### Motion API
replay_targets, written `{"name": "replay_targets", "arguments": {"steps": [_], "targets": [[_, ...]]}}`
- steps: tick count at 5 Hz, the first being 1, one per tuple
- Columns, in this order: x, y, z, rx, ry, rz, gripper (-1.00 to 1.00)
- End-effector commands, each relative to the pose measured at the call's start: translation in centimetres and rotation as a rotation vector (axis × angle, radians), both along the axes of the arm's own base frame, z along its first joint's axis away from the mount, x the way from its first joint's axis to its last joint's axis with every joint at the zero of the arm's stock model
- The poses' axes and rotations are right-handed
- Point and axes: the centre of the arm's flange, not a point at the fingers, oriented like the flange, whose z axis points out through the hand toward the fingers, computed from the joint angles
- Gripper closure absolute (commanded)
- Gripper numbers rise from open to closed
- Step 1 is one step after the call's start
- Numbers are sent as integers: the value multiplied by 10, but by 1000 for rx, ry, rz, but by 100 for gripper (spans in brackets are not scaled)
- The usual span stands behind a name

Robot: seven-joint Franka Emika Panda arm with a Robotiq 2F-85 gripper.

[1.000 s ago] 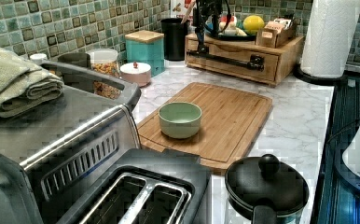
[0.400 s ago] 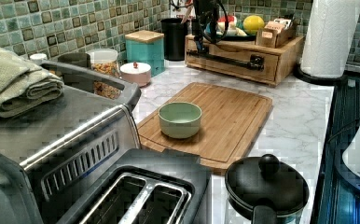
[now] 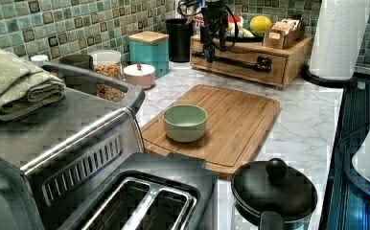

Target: Open the drawer.

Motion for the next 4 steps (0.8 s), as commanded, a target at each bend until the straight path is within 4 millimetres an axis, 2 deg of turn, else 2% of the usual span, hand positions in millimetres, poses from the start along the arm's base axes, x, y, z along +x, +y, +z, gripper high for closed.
{"name": "replay_targets", "arguments": {"steps": [1,2,4], "targets": [[-22,-20,-23,-22,-116,-82,-100],[-21,-32,-38,-27,-149,-80,-100],[-14,-20,-62,46,-94,-114,-100]]}}
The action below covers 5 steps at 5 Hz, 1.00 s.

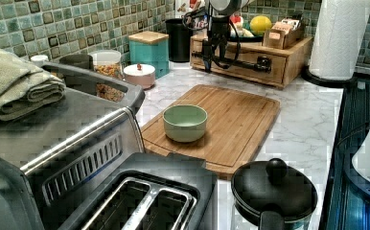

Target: Open the drawer.

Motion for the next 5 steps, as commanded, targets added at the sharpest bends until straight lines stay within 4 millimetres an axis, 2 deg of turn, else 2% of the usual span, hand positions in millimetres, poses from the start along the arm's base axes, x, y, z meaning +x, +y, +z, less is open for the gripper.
{"name": "replay_targets", "arguments": {"steps": [1,2,3,4,5], "targets": [[4,-9,-14,62,55,-82,-100],[6,6,-13,77,43,-90,-100],[19,37,-21,129,70,-88,-100],[15,95,-16,127,24,-153,-100],[25,144,-26,172,-12,-116,-100]]}}
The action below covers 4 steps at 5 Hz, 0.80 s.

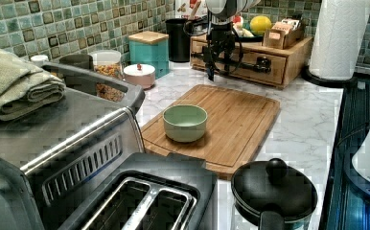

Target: Open the drawer.

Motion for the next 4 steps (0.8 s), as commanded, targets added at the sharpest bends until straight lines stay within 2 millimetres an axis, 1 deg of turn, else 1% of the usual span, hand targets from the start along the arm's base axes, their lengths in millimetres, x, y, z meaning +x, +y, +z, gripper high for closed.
{"name": "replay_targets", "arguments": {"steps": [1,2,3,4], "targets": [[47,201,-12,179,-1,84,-100],[44,256,-10,219,24,49,-100],[42,292,1,249,47,52,-100],[32,309,15,222,19,16,-100]]}}
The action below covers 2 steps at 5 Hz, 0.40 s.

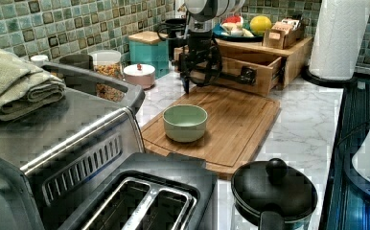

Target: Open the drawer.

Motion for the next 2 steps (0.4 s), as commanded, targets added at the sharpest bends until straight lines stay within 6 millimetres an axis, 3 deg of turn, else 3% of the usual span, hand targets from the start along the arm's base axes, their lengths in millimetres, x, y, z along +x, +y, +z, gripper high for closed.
{"name": "replay_targets", "arguments": {"steps": [1,2], "targets": [[-12,203,42,57,-25,101,-100],[-12,203,42,57,-25,101,-100]]}}
